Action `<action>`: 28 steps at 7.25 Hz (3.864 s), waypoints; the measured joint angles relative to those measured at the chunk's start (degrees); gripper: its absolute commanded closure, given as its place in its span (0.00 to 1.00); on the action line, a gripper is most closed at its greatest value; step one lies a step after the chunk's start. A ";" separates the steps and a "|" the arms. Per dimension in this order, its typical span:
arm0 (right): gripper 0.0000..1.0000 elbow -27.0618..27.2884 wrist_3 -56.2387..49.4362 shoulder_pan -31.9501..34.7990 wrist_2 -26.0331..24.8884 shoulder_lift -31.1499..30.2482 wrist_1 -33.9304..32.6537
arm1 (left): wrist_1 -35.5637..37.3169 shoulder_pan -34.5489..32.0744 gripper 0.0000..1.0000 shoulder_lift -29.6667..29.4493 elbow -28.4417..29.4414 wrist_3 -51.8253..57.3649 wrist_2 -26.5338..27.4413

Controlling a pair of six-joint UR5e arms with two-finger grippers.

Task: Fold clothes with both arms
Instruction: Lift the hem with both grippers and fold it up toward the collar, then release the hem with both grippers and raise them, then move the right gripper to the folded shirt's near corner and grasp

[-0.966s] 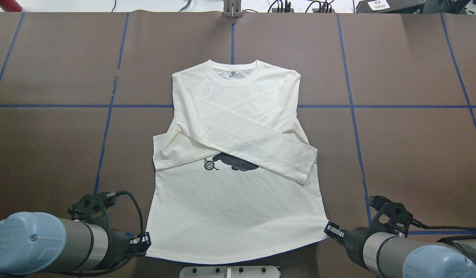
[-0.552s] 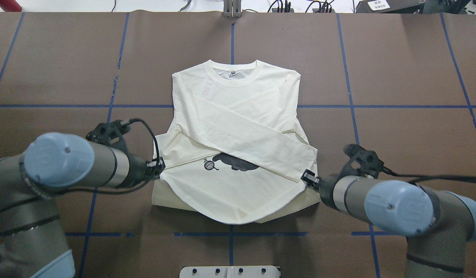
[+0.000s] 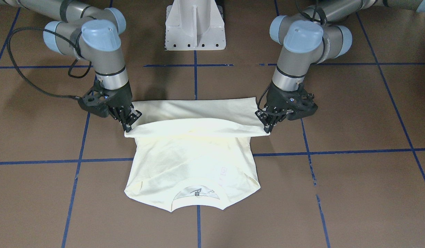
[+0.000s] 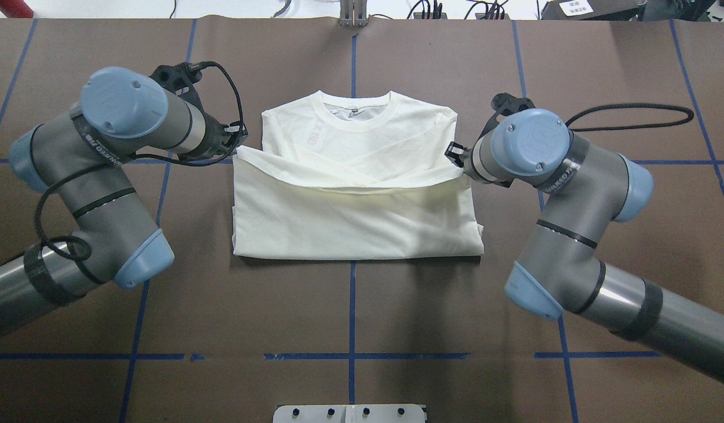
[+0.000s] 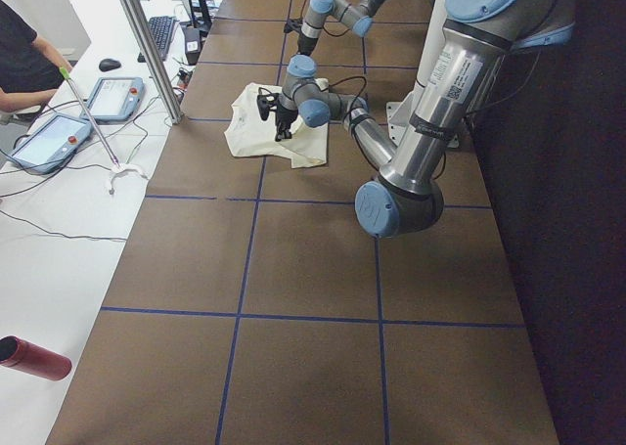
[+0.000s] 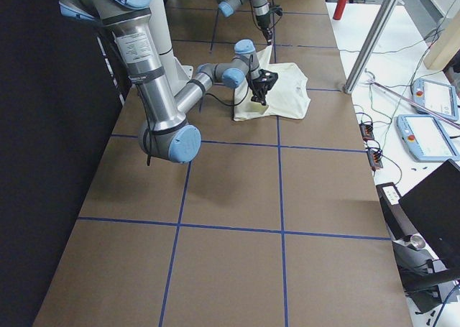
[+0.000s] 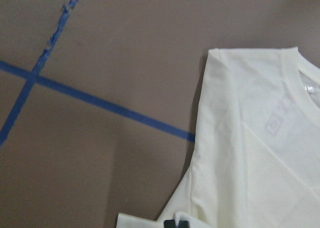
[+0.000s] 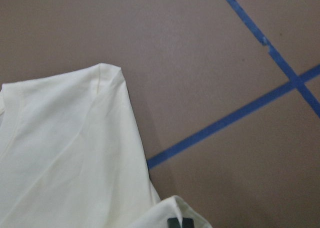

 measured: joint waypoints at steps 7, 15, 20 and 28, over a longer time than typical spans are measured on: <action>1.00 -25.33 -4.37 5.89 1.40 12.00 13.88 | -15.30 -1.52 0.99 -5.79 19.24 0.47 5.09; 0.00 -23.87 -2.60 4.92 1.20 10.50 19.36 | -23.03 -5.44 0.00 -4.41 19.58 6.75 6.85; 0.19 5.22 9.29 -3.56 1.91 -14.22 20.38 | -24.08 -5.59 0.00 -3.98 19.42 7.00 6.61; 0.33 0.30 19.68 -5.44 0.98 -11.56 20.23 | -23.94 -5.56 0.00 -3.62 19.31 6.91 7.01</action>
